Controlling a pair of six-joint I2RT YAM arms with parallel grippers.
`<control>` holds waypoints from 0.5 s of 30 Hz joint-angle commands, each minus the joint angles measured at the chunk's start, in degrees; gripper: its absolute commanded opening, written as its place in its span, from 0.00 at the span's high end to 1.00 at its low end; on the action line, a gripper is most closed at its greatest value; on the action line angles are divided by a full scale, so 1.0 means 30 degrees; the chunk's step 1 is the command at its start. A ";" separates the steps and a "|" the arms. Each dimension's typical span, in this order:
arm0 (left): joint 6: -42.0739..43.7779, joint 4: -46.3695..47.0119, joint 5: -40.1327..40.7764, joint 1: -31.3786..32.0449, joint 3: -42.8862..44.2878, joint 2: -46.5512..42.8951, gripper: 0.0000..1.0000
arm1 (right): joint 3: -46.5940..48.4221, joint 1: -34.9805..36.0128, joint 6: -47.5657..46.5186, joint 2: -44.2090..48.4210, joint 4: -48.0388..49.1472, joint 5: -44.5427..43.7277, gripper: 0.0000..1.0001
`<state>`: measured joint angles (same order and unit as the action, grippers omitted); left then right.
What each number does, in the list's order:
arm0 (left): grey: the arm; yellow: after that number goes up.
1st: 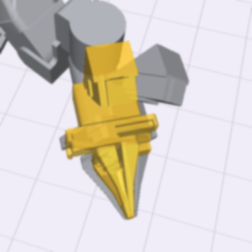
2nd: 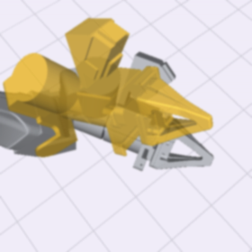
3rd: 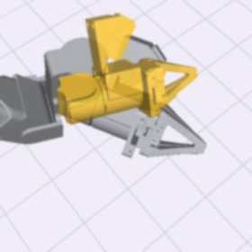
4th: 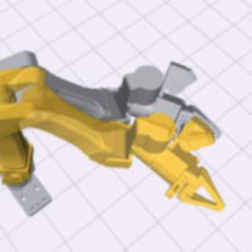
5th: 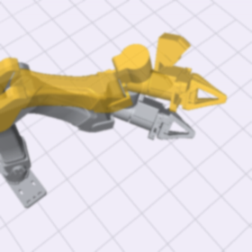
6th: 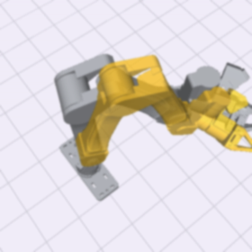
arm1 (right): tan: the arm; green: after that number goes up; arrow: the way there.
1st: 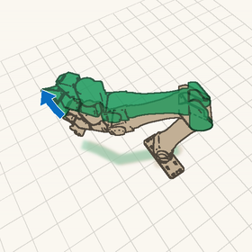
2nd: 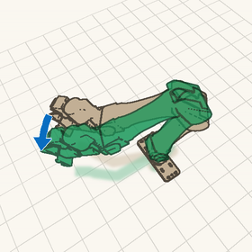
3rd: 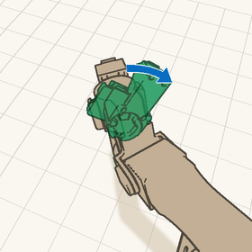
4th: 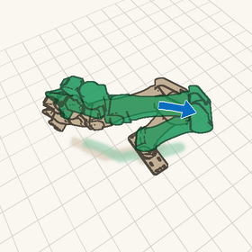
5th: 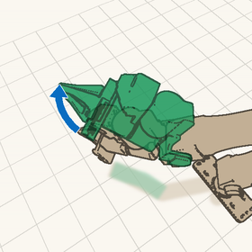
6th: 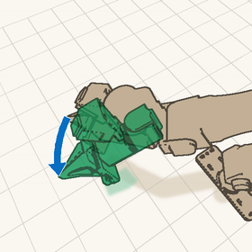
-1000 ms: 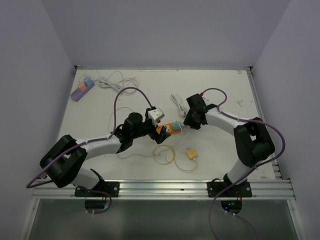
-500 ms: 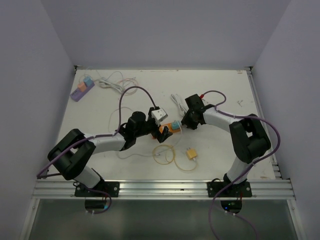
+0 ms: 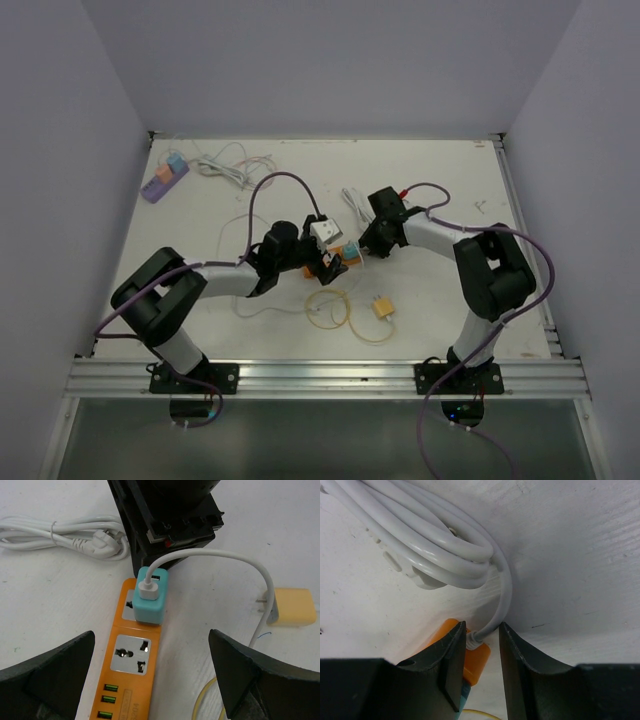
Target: Pull the plug off the socket
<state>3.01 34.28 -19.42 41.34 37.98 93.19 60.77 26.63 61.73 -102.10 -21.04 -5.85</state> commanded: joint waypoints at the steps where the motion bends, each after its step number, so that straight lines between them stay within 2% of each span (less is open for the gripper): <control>1: 0.0873 0.1492 -0.0324 0.0223 0.0993 0.0576 0.00 | 0.0748 0.0087 0.0983 -0.0505 -0.0106 0.0570 0.64; 7: 0.1137 0.1697 -0.0264 0.0399 0.1930 0.1718 0.00 | 0.0748 0.0146 0.1686 -0.0828 -0.0897 0.0689 0.70; 12: 0.1488 0.1405 -0.0265 0.0662 0.2721 0.2394 0.00 | 0.0982 0.0146 0.1542 -0.0799 -0.1570 0.0104 0.95; 15: 0.1635 0.1521 -0.0060 0.0867 0.2897 0.2803 0.02 | 0.1216 0.0146 0.1453 -0.0858 -0.1980 -0.0131 1.00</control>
<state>5.67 35.51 -19.51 43.00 44.60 100.49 62.70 26.70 66.00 -103.66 -23.49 -4.58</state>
